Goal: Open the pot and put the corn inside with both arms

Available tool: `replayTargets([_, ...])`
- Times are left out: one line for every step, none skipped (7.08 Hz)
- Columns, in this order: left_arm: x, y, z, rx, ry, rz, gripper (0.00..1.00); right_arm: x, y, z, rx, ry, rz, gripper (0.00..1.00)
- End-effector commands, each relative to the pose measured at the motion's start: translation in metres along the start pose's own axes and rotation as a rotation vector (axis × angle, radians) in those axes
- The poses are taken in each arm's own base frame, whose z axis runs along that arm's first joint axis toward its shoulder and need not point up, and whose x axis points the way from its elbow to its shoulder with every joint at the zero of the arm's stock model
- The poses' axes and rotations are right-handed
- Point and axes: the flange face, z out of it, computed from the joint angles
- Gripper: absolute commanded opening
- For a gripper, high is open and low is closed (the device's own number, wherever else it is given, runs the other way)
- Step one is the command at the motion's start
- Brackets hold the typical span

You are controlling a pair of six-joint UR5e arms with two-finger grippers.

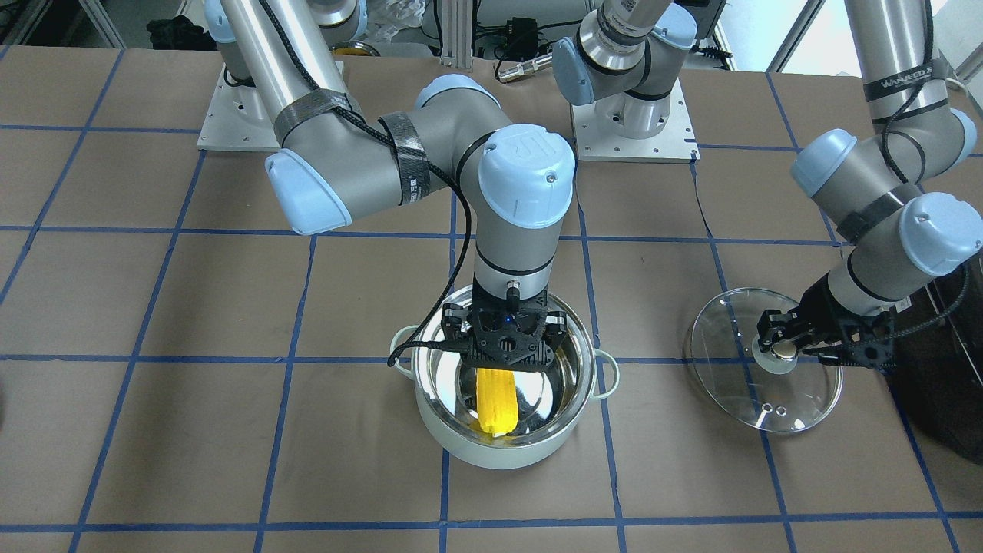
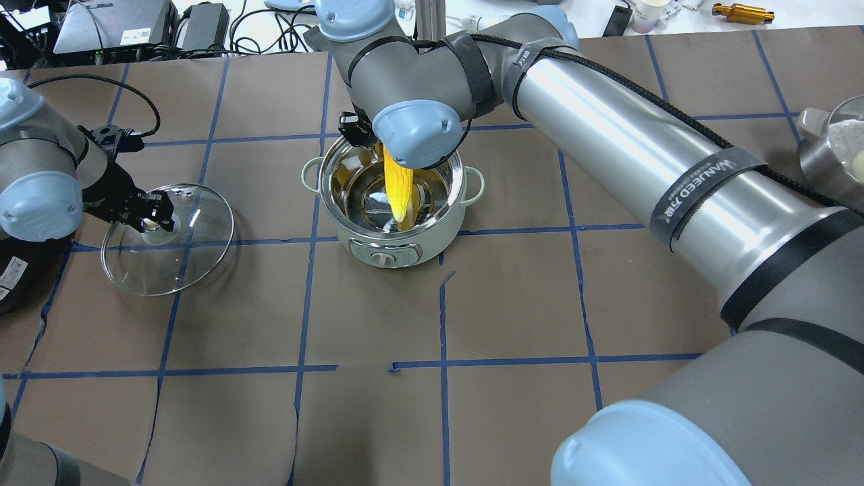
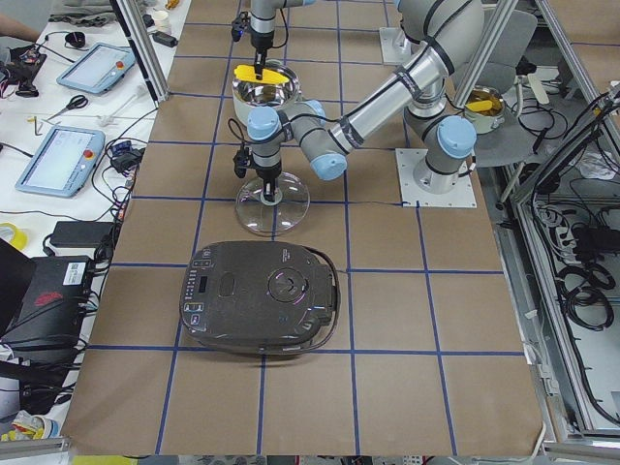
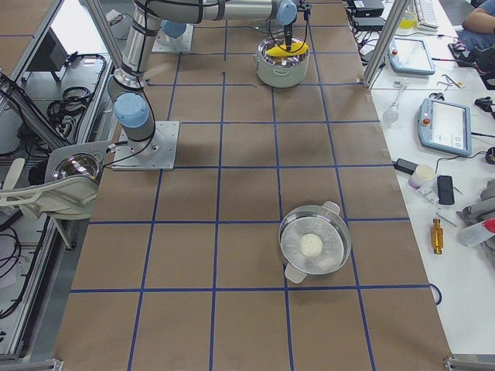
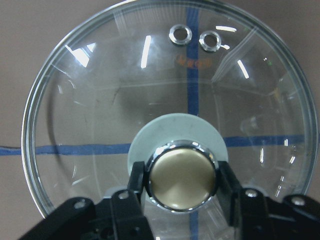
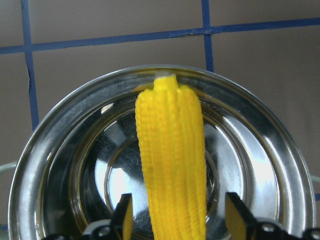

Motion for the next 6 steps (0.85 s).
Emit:
replayTargets([0.000, 0.000, 0.001, -0.003, -0.005, -0.002, 0.63, 0.015, -0.007, -0.024, 0.032, -0.012, 0.004, 1.00])
replayTargets([0.000, 0.000, 0.001, -0.005, -0.004, -0.002, 0.90, 0.041, -0.015, -0.047, 0.044, -0.008, 0.037, 1.00])
replayTargets([0.000, 0.000, -0.009, 0.005, -0.012, -0.002, 1.00, 0.087, -0.028, -0.076, 0.020, 0.015, 0.042, 1.00])
replayTargets([0.008, -0.003, -0.025, 0.030, -0.023, 0.008, 1.00, 0.140, -0.041, -0.099, -0.008, 0.038, 0.043, 1.00])
replayTargets([0.019, -0.012, -0.054, 0.035, -0.024, 0.012, 1.00, 0.191, -0.045, -0.123, -0.039, 0.059, 0.101, 1.00])
replayTargets([0.034, -0.022, -0.095, 0.005, -0.009, -0.008, 1.00, 0.232, -0.042, -0.139, -0.066, 0.064, 0.074, 1.00])
